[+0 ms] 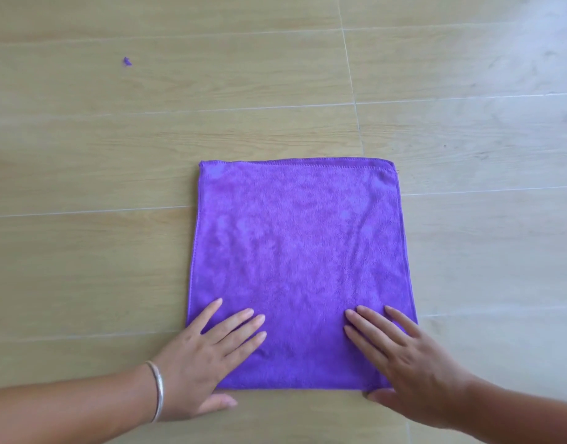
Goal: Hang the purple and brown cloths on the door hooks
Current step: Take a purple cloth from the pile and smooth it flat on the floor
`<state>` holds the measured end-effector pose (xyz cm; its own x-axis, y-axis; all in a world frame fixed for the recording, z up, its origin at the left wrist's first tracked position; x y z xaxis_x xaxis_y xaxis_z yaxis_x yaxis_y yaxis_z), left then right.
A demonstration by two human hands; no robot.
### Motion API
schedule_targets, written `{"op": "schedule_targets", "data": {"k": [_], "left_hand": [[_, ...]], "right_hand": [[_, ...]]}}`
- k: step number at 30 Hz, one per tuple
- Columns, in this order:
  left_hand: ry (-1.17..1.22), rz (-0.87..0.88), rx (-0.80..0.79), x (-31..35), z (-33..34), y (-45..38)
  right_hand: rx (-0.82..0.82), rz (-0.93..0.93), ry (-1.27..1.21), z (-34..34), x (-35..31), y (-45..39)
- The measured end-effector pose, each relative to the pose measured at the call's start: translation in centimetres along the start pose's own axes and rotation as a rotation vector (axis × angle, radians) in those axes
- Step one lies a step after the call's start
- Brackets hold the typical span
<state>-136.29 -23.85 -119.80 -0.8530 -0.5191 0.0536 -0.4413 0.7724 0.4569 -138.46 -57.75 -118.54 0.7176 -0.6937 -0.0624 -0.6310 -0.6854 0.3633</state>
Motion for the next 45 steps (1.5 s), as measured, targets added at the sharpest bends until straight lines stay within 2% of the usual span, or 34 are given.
{"op": "schedule_targets", "data": {"k": [6, 13, 15, 18, 20, 28, 32, 34, 39, 42, 45], "left_hand": [[0.006, -0.089, -0.041, -0.6, -0.1, 0.8], [0.115, -0.172, -0.029, 0.2, -1.2, 1.4], [0.124, -0.247, -0.081, 0.1, -2.1, 1.7], [0.070, -0.326, -0.252, -0.3, -3.2, 3.4], [0.081, -0.350, -0.244, -0.6, -5.4, 4.6], [0.100, -0.381, -0.162, -2.4, -19.0, 10.4], [0.149, -0.383, 0.094, -3.2, -26.8, 13.5], [0.156, -0.394, 0.121, -3.3, -30.7, 15.3], [0.158, -0.399, 0.308, -3.5, -41.7, 20.7], [0.228, -0.533, 0.224, -4.1, -49.4, 24.8], [0.140, -0.680, 0.121, -5.5, -56.5, 28.8]], "right_hand": [[-0.028, -0.040, 0.053, 0.4, 0.7, 0.3], [-0.024, 0.058, 0.079, 0.9, -0.8, 0.5], [0.029, 0.127, 0.060, 0.0, -1.0, 0.6], [0.051, 0.303, -0.041, -2.9, -1.4, 1.4], [0.049, 0.382, -0.072, -5.3, -1.8, 2.2], [0.089, 0.503, -0.128, -19.3, -0.8, 5.8], [0.158, 0.502, -0.112, -27.1, -0.3, 7.2], [0.151, 0.486, -0.081, -30.9, -0.4, 8.3], [0.166, 0.493, -0.078, -41.9, -0.9, 11.3], [0.212, 0.508, -0.177, -50.3, -1.4, 12.4], [0.231, 0.502, -0.198, -59.2, -1.8, 13.1]]}}
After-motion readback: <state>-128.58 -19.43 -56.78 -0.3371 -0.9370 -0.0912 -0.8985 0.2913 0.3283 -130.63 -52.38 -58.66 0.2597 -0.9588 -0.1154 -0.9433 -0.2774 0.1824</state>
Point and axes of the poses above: each hand's wrist, its own y-axis away from the middle knuckle, its own z-axis out of the palm, x = y × z, the point moved 1 cm from there along -y, towards the middle knuckle, and after that the axes turned 2 degrees about y, right-handed, at the moved point
